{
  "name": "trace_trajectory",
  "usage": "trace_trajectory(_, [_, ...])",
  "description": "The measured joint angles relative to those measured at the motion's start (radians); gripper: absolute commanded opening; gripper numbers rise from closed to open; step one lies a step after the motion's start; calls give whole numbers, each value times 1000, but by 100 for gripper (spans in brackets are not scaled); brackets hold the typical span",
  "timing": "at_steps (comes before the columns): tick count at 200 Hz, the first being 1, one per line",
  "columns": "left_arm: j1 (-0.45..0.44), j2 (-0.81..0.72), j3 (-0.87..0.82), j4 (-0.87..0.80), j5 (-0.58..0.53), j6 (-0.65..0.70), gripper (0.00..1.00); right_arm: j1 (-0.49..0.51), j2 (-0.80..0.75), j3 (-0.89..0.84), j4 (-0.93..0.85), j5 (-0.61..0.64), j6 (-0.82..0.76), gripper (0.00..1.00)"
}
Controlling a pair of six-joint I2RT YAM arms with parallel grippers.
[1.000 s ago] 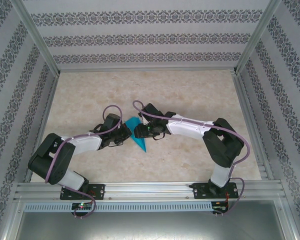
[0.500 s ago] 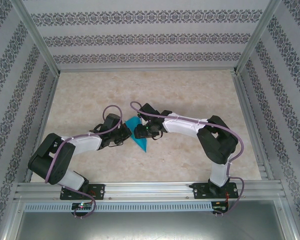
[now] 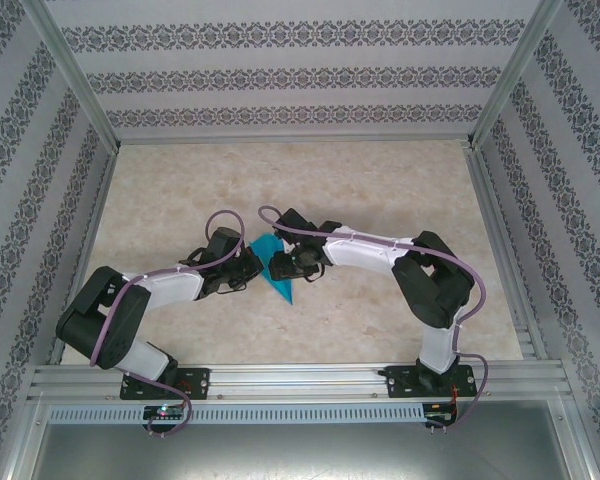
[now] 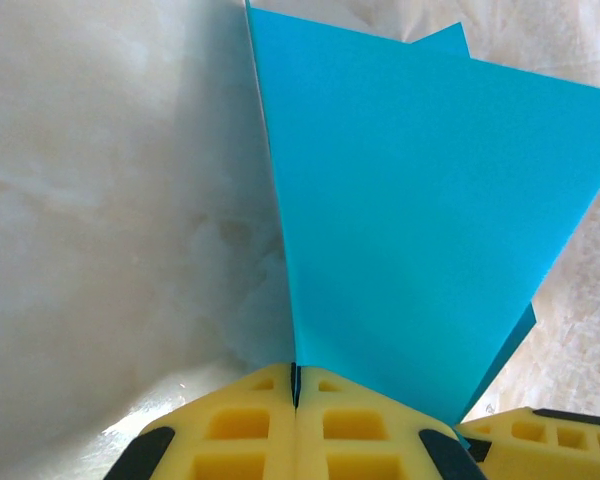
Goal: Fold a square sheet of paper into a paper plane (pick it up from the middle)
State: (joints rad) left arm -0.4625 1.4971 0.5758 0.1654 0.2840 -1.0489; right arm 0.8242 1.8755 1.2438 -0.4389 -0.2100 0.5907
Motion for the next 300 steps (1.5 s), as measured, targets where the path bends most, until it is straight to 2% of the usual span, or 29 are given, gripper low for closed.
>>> trace_trajectory(112, [0,0,0,0,0,0,5,12,44,46,-51,40,-19,34])
trace_trajectory(156, [0,0,0,0,0,0,12,12,74,78,-70,53,-19,25])
trace_trajectory(191, [0,-3,8,-20,-1,2,29,12,78,90,-91,71,-21,11])
trace_trajectory(210, [9,-31,27,-71,-4,10,42,12,77,93,-108,95,-19,8])
trace_trajectory(248, [56,-127,78,-179,-49,50,72,12,37,93,-146,177,-18,6])
trace_trajectory(300, [72,-169,107,-337,-151,104,97,6,-13,89,-176,275,18,10])
